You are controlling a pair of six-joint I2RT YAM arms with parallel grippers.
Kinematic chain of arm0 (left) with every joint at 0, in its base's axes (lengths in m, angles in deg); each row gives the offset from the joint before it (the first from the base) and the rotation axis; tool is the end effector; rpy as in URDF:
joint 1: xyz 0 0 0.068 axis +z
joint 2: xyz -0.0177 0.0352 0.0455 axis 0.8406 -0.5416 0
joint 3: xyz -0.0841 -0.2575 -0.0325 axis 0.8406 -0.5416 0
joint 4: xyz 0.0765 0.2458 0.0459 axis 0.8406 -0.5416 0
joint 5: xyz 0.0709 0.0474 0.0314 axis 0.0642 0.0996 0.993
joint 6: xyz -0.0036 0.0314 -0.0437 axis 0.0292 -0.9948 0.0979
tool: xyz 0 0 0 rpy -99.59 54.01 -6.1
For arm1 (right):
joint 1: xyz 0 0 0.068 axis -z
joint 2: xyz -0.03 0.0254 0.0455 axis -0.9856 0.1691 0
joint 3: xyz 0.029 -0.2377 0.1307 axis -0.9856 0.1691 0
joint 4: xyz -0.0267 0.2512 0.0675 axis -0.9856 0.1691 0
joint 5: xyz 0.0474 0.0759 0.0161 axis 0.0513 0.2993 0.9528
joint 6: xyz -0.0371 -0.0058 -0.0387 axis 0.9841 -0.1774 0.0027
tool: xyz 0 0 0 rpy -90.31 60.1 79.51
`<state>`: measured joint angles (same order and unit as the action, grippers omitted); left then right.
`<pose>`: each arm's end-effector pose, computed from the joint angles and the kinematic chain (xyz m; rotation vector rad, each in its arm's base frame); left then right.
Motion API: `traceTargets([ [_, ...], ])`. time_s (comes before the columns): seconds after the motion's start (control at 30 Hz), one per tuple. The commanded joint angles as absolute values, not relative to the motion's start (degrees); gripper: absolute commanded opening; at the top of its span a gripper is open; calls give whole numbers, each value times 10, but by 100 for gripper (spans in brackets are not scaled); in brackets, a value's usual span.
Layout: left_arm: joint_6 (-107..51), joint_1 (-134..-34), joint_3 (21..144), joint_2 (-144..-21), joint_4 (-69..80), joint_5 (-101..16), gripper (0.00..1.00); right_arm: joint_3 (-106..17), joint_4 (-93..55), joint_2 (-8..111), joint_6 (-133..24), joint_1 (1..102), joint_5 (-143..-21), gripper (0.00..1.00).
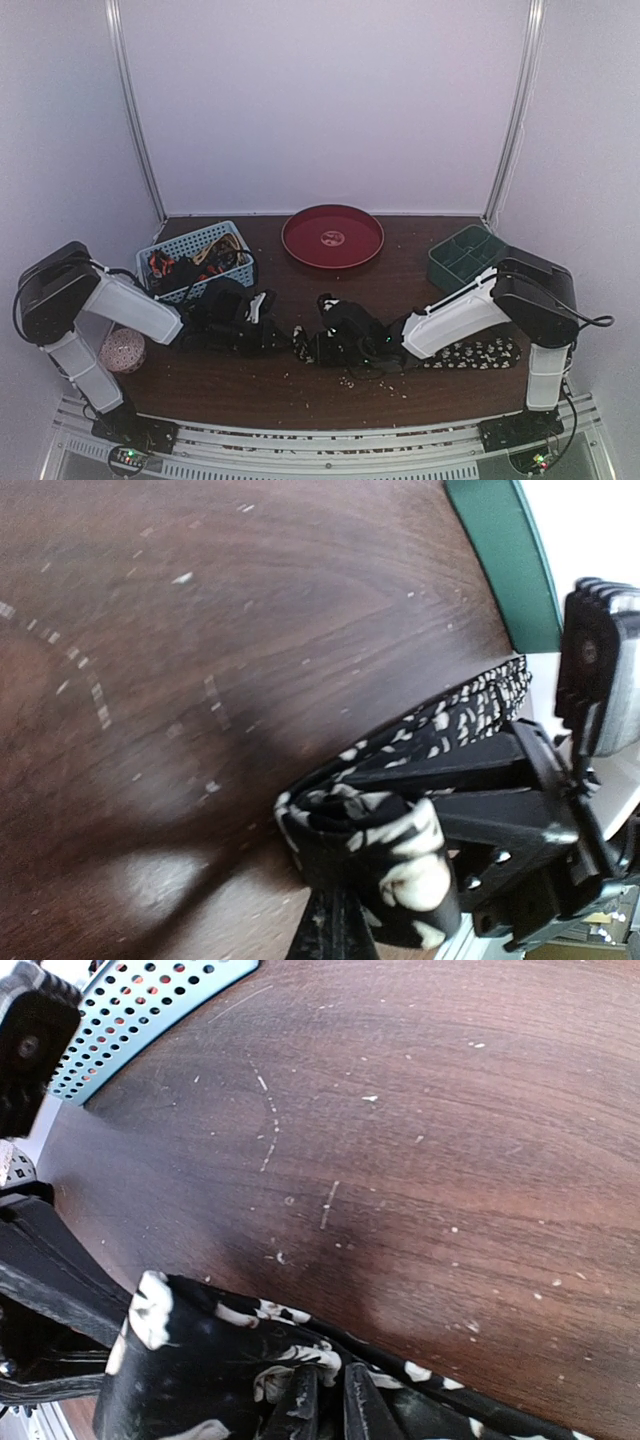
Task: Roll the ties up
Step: Roll the tie at the center of the board.
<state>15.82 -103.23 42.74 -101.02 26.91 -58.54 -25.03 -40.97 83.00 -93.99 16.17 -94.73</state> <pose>0.1918 -0.2198 0.1242 0.0600 2.5759 -1.3118 0.1768 0.3565 0.1245 -0.3057 2.3322 0.9514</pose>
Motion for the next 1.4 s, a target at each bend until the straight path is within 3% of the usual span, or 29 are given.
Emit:
traceTargets([
  [0.0, 137, -1043, 456, -1015, 258, -573, 0, -232, -402, 803, -934, 169, -973, 11],
  [0.63, 114, -1065, 509, -1043, 231, -570, 5, -188, -377, 740, -951, 174, -1035, 14],
  [1.03, 96, -1085, 550, -1082, 229, -587, 5, -177, -352, 679, -958, 177, -1076, 33],
  [1.37, 95, -1096, 557, -1106, 236, -583, 4, -182, -327, 714, -972, 182, -1033, 32],
])
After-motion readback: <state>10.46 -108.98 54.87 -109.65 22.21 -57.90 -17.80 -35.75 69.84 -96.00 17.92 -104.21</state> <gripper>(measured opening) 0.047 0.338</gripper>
